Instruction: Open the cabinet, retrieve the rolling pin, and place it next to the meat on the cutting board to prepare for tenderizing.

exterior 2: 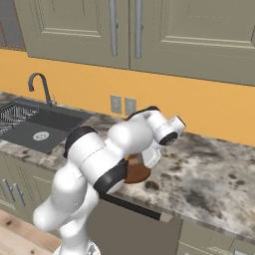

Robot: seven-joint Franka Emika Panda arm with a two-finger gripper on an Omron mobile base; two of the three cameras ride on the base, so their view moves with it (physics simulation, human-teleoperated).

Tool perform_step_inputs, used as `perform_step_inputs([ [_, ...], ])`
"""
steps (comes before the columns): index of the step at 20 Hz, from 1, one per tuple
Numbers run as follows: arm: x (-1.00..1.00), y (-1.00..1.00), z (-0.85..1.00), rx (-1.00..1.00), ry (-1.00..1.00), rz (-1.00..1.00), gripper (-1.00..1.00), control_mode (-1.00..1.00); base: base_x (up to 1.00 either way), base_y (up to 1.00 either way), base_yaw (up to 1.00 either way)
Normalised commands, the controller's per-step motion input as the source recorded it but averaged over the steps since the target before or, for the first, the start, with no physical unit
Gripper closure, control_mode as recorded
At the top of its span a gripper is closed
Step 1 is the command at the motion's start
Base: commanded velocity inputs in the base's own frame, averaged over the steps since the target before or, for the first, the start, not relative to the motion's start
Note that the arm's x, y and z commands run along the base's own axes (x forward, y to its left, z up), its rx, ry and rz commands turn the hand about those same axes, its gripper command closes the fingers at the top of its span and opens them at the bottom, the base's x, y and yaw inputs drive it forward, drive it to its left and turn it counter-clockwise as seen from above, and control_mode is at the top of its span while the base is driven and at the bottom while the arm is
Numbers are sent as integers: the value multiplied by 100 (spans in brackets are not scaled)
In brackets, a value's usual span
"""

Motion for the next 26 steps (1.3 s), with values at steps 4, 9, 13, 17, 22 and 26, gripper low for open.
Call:
perform_step_inputs([
  [4, 36, -3, -16, -1, 0, 0, 100, -100, 0, 0, 0],
  [9, 22, -4, -7, 0, 0, 0, 100, -100, 0, 0, 0],
  [13, 9, 0, -9, 0, 2, 0, -100, -100, 0, 0, 0],
  [17, 0, 0, 0, 0, -1, 0, -100, -100, 0, 0, 0],
  [22, -25, 0, 41, 0, -11, 3, -100, -100, 0, 0, 0],
  [26, -45, 0, 46, 0, -6, 3, -100, -100, 0, 0, 0],
])
